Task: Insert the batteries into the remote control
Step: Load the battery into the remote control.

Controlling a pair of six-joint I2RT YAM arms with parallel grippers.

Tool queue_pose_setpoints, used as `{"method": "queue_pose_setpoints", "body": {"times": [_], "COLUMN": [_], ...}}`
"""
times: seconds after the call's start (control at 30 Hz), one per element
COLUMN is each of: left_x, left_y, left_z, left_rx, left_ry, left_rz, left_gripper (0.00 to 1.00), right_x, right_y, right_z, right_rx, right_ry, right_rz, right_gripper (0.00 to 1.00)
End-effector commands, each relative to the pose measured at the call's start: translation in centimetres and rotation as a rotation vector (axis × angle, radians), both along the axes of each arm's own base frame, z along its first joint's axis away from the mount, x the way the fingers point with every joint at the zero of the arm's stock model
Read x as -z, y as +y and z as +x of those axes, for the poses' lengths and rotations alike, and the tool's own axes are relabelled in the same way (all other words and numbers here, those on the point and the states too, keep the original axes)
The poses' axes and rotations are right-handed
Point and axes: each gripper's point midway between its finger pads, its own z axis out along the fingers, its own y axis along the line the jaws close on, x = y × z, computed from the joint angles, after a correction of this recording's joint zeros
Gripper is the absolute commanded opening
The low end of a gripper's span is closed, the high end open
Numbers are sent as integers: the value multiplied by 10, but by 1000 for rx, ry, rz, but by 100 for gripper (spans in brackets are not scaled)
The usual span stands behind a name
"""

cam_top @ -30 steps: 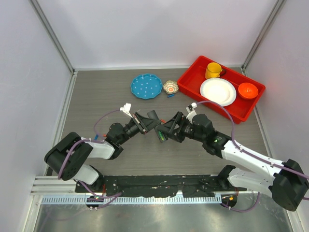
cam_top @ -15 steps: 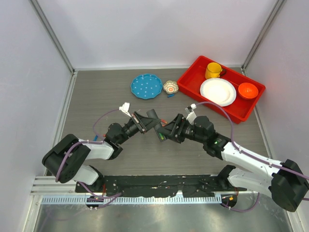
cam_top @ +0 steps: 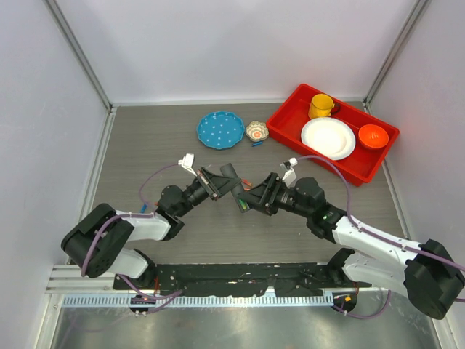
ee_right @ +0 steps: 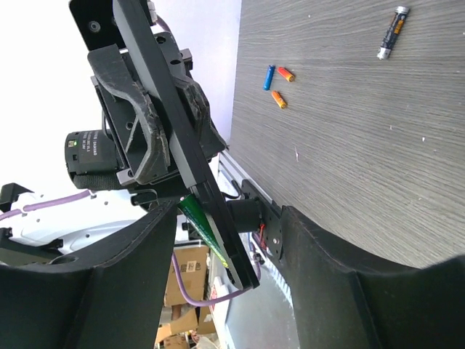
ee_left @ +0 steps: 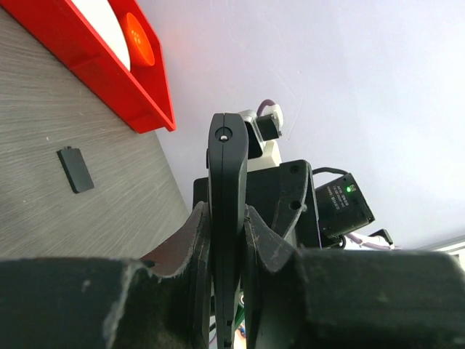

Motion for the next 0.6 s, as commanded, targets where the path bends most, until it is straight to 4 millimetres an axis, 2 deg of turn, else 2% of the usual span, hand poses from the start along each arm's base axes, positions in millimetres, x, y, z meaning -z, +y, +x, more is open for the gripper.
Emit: {"method": "queue_pose_setpoints", "body": {"times": [0.0, 0.57], "left_x": [-82, -92], "left_y": [12, 14], "left_z": [-15, -15], "left_rx": [-5, -10], "left_ry": [-243, -259], "left_rz": [-209, -229], "left_gripper": [0, 0], "right_x": [-21, -9], "right_y": [2, 4], "right_z": [2, 0], "right_rx": [-6, -18], "right_ry": [-48, -26], "right_rz": [78, 68], "right_gripper": [63, 55]}}
